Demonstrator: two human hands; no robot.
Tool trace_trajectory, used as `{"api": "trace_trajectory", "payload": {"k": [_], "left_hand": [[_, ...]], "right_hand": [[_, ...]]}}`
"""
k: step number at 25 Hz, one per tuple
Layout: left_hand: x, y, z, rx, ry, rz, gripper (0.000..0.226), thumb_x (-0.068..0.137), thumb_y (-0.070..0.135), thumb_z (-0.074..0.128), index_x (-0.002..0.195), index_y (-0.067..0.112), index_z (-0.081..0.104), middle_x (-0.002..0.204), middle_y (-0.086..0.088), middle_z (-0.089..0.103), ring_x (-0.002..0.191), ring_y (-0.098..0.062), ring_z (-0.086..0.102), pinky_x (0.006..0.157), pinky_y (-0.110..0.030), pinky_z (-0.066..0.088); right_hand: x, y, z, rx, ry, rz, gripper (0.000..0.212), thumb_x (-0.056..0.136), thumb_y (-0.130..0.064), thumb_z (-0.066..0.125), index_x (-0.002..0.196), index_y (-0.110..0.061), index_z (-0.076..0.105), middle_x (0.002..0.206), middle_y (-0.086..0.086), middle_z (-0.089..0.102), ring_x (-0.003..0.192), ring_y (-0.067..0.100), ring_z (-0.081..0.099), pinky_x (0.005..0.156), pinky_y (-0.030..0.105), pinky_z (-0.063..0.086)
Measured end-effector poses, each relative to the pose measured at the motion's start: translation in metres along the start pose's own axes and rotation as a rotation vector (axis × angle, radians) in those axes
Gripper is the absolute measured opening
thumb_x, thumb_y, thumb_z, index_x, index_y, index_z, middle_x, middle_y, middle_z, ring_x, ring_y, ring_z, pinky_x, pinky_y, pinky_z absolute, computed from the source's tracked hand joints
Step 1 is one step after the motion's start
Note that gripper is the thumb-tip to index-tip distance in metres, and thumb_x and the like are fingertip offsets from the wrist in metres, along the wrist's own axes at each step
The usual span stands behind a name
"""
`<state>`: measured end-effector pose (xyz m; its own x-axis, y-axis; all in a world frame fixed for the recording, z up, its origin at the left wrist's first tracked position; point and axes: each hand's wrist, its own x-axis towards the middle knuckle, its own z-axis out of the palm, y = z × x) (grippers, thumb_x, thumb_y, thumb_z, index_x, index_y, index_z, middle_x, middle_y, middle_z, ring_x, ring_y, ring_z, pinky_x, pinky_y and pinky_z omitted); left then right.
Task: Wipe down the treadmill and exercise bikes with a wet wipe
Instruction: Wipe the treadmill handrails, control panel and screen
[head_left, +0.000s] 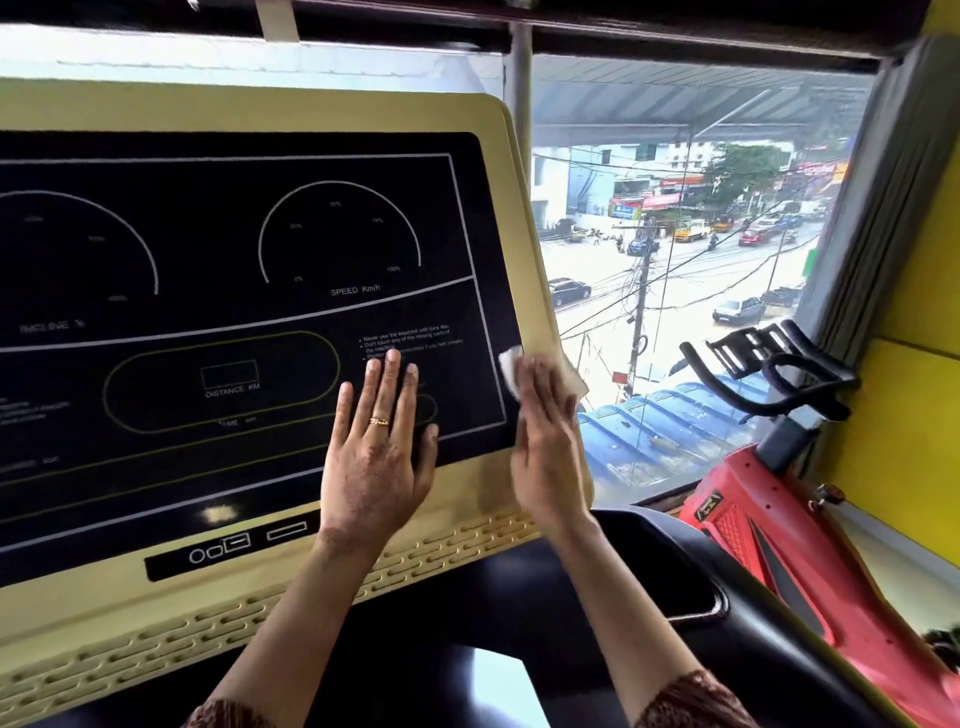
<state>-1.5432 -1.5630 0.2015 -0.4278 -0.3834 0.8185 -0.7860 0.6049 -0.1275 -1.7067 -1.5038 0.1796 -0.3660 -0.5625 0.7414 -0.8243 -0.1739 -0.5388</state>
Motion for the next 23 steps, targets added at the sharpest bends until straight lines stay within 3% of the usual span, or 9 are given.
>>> {"api": "trace_trajectory", "payload": {"k": [3, 7, 8, 12, 13, 16, 18, 20, 23], "left_hand": [[0.001, -0.001, 0.0, -0.017, 0.001, 0.005, 0.06, 0.095, 0.036, 0.033, 0.144, 0.002, 0.034, 0.153, -0.016, 0.024, 0.143, -0.026, 0.019, 0.119, -0.038, 0.005], [-0.004, -0.001, 0.002, -0.051, 0.008, 0.009, 0.057, 0.095, 0.034, 0.035, 0.143, 0.003, 0.034, 0.153, -0.015, 0.026, 0.142, -0.026, 0.021, 0.118, -0.037, 0.007], [-0.006, 0.0, 0.002, -0.063, 0.012, 0.007, 0.057, 0.095, 0.032, 0.036, 0.143, 0.002, 0.035, 0.153, -0.015, 0.026, 0.142, -0.027, 0.022, 0.118, -0.038, 0.007], [-0.026, -0.004, -0.004, -0.106, 0.022, 0.025, 0.055, 0.094, 0.028, 0.038, 0.142, 0.002, 0.037, 0.152, -0.016, 0.028, 0.141, -0.028, 0.024, 0.118, -0.035, 0.006], [-0.034, -0.005, -0.006, -0.11, 0.015, 0.03, 0.055, 0.093, 0.028, 0.038, 0.142, 0.002, 0.037, 0.152, -0.015, 0.028, 0.141, -0.027, 0.024, 0.119, -0.035, 0.005], [-0.053, -0.008, -0.01, -0.09, 0.006, 0.034, 0.055, 0.093, 0.027, 0.038, 0.142, 0.002, 0.037, 0.152, -0.015, 0.029, 0.141, -0.026, 0.024, 0.119, -0.035, 0.005], [-0.058, -0.007, -0.009, -0.067, 0.009, 0.024, 0.054, 0.094, 0.027, 0.037, 0.143, 0.002, 0.037, 0.152, -0.015, 0.028, 0.141, -0.026, 0.024, 0.118, -0.037, 0.005], [-0.058, -0.006, -0.007, -0.05, 0.013, 0.025, 0.054, 0.095, 0.027, 0.036, 0.142, 0.002, 0.037, 0.152, -0.016, 0.029, 0.141, -0.028, 0.025, 0.118, -0.039, 0.006], [-0.06, -0.007, -0.006, -0.047, 0.02, 0.04, 0.053, 0.096, 0.027, 0.037, 0.143, 0.002, 0.037, 0.152, -0.016, 0.029, 0.141, -0.028, 0.026, 0.118, -0.039, 0.008]], "right_hand": [[-0.04, -0.002, -0.002, -0.051, -0.155, -0.261, 0.061, 0.094, 0.001, 0.042, 0.149, -0.014, 0.021, 0.158, 0.002, 0.017, 0.147, 0.016, 0.005, 0.12, 0.039, 0.004], [-0.049, 0.016, -0.016, -0.026, -0.057, 0.088, 0.052, 0.101, -0.027, 0.026, 0.15, -0.021, 0.01, 0.158, -0.006, 0.001, 0.146, 0.008, -0.006, 0.12, 0.037, -0.002], [-0.055, 0.006, -0.011, -0.031, -0.095, 0.061, 0.052, 0.102, -0.028, 0.026, 0.15, -0.018, 0.009, 0.157, -0.004, -0.001, 0.145, 0.008, -0.008, 0.119, 0.036, -0.003], [-0.091, -0.012, 0.007, -0.237, -0.314, -0.418, 0.057, 0.094, -0.014, 0.026, 0.15, -0.015, 0.015, 0.156, 0.0, 0.013, 0.146, 0.013, 0.003, 0.119, 0.03, 0.001], [-0.087, 0.003, -0.001, -0.264, -0.285, -0.397, 0.062, 0.09, -0.012, 0.025, 0.15, -0.017, 0.012, 0.156, -0.001, 0.011, 0.146, 0.015, 0.005, 0.119, 0.031, 0.004], [-0.077, 0.038, -0.029, -0.14, -0.153, 0.099, 0.056, 0.096, -0.019, 0.022, 0.148, -0.022, 0.0, 0.155, -0.006, -0.006, 0.143, 0.005, -0.01, 0.118, 0.03, 0.001], [-0.08, 0.025, -0.02, -0.086, -0.171, 0.15, 0.061, 0.093, -0.01, 0.028, 0.147, -0.016, 0.0, 0.155, -0.001, -0.006, 0.142, 0.003, -0.015, 0.118, 0.027, -0.004], [-0.094, -0.01, 0.002, -0.109, -0.319, -0.084, 0.074, 0.079, 0.005, 0.032, 0.148, -0.008, 0.009, 0.155, 0.005, 0.004, 0.144, 0.009, -0.012, 0.117, 0.025, -0.008], [-0.096, -0.006, 0.005, -0.287, -0.472, -0.54, 0.083, 0.07, 0.001, 0.03, 0.15, -0.015, 0.014, 0.156, -0.001, 0.012, 0.146, 0.015, 0.002, 0.119, 0.03, -0.004]]}}
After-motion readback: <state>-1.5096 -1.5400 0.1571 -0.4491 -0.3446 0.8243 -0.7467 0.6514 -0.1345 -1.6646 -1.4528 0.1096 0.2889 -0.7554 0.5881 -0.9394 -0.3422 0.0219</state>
